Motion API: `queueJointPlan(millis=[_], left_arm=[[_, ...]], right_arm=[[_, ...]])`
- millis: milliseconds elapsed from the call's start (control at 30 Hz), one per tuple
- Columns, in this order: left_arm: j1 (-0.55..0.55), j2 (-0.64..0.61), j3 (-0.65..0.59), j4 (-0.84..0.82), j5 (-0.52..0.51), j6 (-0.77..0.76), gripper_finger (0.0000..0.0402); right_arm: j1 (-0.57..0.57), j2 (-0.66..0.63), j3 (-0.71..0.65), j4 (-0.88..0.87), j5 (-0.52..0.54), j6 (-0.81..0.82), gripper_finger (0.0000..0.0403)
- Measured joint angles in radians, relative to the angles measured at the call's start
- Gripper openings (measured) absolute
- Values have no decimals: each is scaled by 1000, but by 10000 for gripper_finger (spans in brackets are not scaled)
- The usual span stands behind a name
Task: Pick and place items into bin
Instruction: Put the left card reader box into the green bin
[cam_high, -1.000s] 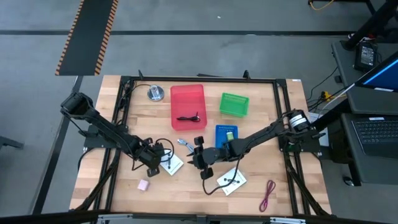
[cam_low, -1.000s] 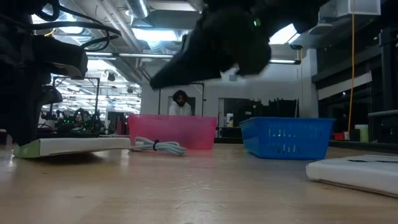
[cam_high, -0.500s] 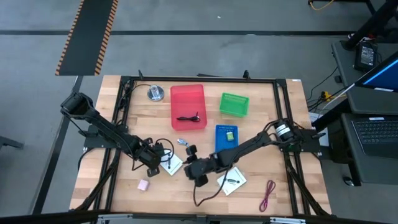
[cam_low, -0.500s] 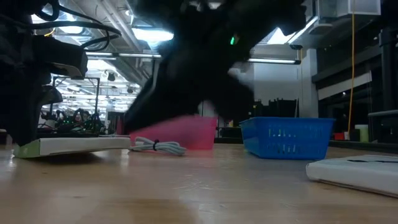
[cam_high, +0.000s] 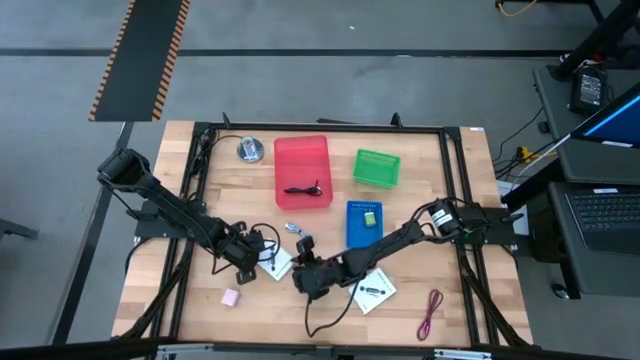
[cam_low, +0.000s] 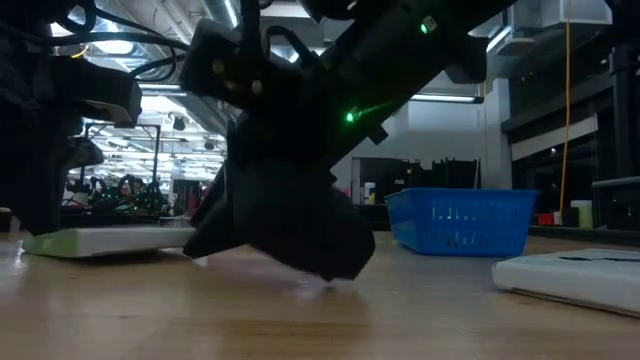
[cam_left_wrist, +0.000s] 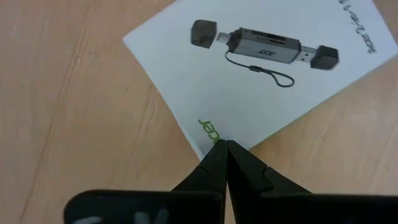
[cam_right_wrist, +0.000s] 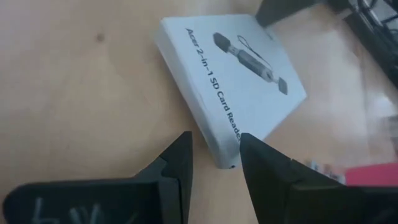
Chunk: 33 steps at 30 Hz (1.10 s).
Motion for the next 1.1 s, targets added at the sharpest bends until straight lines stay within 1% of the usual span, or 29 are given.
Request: queueJointPlan(millis=[67, 367, 500, 833, 967, 1100], left_arm=[[0, 0, 0, 1, 0, 10, 2], [1, 0, 0, 8, 13, 42, 2], [1, 0, -1, 42, 27, 85, 2], [0, 1, -1, 48, 42, 102, 2], [0, 0, -1, 48, 42, 114, 2], [0, 0, -1, 53, 44, 120, 2]], right_arm=[[0, 1, 0, -1, 30, -13, 113], [-1, 0, 0, 0, 33, -56, 113], [-14, 0, 0, 12, 31, -102, 113], [-34, 2, -4, 68, 38, -117, 113], [-24, 2, -4, 96, 37, -179, 113], [-6, 2, -4, 170, 30, -236, 112]])
